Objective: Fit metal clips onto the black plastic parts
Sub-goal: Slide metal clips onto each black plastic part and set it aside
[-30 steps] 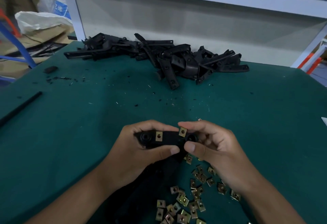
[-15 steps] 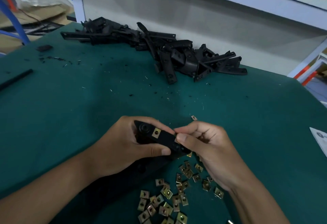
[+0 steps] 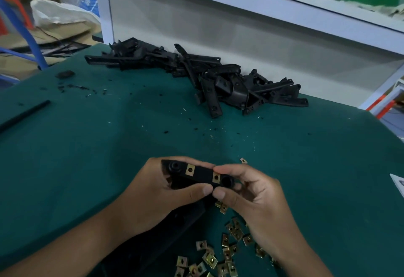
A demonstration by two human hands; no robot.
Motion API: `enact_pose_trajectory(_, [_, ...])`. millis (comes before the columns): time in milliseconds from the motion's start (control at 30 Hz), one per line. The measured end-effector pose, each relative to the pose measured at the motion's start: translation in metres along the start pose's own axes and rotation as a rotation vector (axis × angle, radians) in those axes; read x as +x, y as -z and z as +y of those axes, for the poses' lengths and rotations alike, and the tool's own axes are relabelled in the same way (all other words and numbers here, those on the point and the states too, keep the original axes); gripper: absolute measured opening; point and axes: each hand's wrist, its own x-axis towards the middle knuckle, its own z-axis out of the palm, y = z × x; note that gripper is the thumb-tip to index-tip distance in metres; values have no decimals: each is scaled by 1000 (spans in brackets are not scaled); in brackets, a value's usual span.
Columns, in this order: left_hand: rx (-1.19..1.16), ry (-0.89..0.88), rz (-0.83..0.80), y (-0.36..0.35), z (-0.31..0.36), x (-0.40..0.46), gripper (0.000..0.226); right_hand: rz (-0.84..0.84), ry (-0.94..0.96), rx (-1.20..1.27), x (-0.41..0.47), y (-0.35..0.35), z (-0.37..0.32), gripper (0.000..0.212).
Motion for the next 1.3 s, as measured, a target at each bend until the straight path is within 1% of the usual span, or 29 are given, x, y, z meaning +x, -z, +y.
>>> enact_pose_trajectory(167, [40,-10,23,-1,-2,1,25,-13,-9,7,1,1,2,41])
enact_pose_trajectory(267, [29,-18,33,-2,-2,1,25,-12,-6,7,2,0,4,42])
enact_pose_trajectory(333, [-10,-12,67,-3,-3,1,24,-17,-3,42,3,-3,7,41])
enact_pose_trajectory(400, [-41,0,105,-3,-2,2,23,-6,-3,74,4,-4,11,45])
enact_pose_trajectory(500, [-55,16,170,-5,-3,4,28,14,-2,116,7,-2,15,49])
enact_pose_trajectory(567, [-45,1,196,-8,-1,4,29,7,-15,100,9,2,15,47])
enact_pose_trajectory(633, [-26,-18,182,-8,-2,5,27,-5,-39,62,9,2,15,43])
enact_pose_trajectory(700, [-21,-34,167,-7,-2,4,24,-47,-58,88,8,-2,15,39])
enact_pose_trajectory(767, [-32,-45,171,-6,-2,4,28,-66,-66,119,8,-6,15,32])
enact_pose_trajectory(833, [-13,-49,179,-6,-1,4,33,-47,-49,98,9,-6,16,22])
enact_pose_trajectory(933, [7,-56,191,-8,-1,4,28,-37,-17,36,9,-1,13,13])
enact_pose_trajectory(1033, [10,-58,170,-15,3,2,25,-8,32,47,6,5,0,10])
enact_pose_trajectory(1100, [80,-45,180,-22,12,0,21,39,87,41,1,11,-15,7])
enact_pose_trajectory(1133, [146,-42,178,-27,16,-1,31,68,113,43,-3,14,-21,7])
enact_pose_trajectory(1167, [199,-44,182,-32,19,-2,50,90,136,54,-10,18,-27,10])
enact_pose_trajectory(1200, [220,-38,184,-40,24,-3,60,106,155,74,-18,23,-32,13])
enact_pose_trajectory(1233, [221,-37,176,-49,32,-3,58,128,168,84,-28,28,-35,16])
enact_pose_trajectory(1300, [225,-70,95,-73,48,-4,35,207,178,71,-56,39,-40,16])
